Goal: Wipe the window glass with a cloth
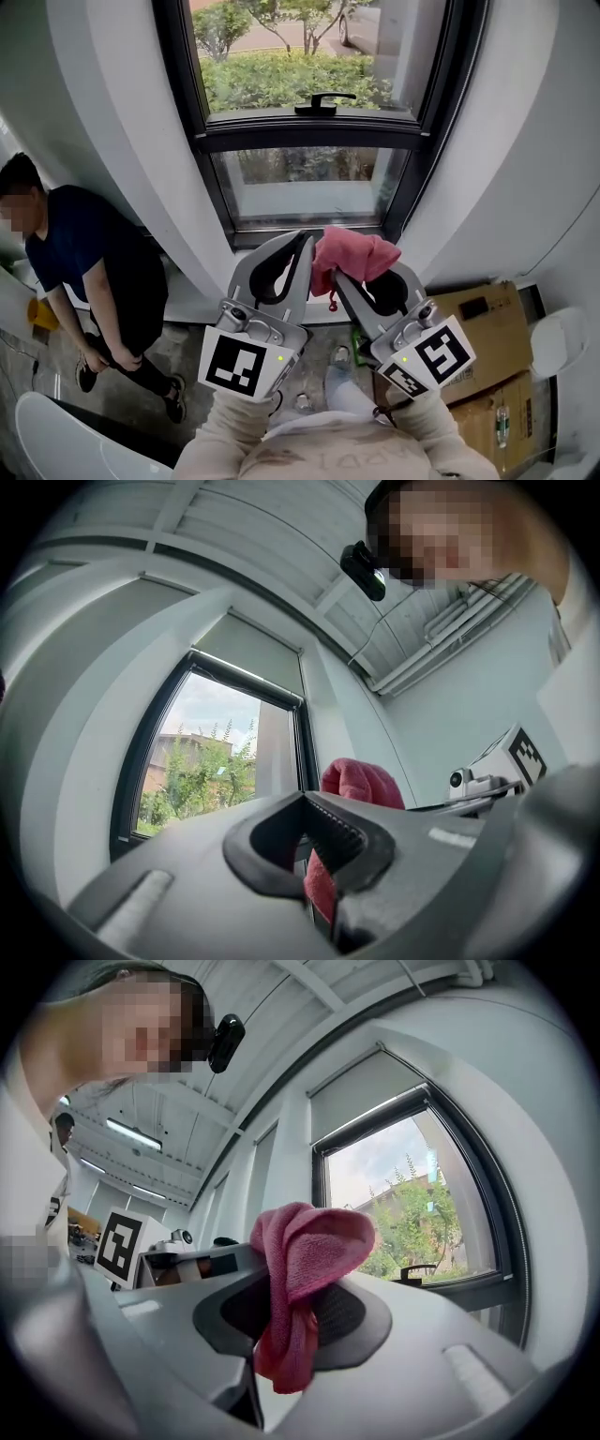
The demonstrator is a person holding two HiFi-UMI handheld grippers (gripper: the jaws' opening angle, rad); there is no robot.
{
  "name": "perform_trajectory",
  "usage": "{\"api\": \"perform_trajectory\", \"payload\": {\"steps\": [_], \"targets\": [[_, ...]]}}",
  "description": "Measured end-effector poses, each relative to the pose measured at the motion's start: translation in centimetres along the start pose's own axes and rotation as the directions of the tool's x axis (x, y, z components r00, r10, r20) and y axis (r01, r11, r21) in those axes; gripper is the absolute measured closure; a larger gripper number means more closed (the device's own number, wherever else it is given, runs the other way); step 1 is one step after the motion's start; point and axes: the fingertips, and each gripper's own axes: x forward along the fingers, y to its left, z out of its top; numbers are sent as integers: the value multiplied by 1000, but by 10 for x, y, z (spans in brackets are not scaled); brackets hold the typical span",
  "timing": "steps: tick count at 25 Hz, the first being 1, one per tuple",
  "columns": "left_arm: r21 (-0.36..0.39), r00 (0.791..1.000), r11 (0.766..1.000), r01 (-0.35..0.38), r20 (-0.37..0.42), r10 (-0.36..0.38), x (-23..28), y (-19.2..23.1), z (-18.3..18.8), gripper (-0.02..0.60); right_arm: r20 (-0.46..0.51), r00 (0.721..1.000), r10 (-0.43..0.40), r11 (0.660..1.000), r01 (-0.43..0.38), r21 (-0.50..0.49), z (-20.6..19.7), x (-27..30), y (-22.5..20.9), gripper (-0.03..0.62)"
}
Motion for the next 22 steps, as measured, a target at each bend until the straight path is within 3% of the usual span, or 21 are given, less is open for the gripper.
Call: {"api": "perform_trajectory", "payload": {"steps": [6,10,22], "targets": [[29,999,999,-31,-42,32,35,24,-23,581,18,999,27,999,-27,16,-11,29,-38,465],[46,1000,998,-31,-4,31,75,40,-30,581,38,998,46,999,-47,26,-15,55,-75,465],[79,998,994,-70,9,69,205,74,-52,581,66,992,111,994,-112,7,-3,113,-197,465]]}}
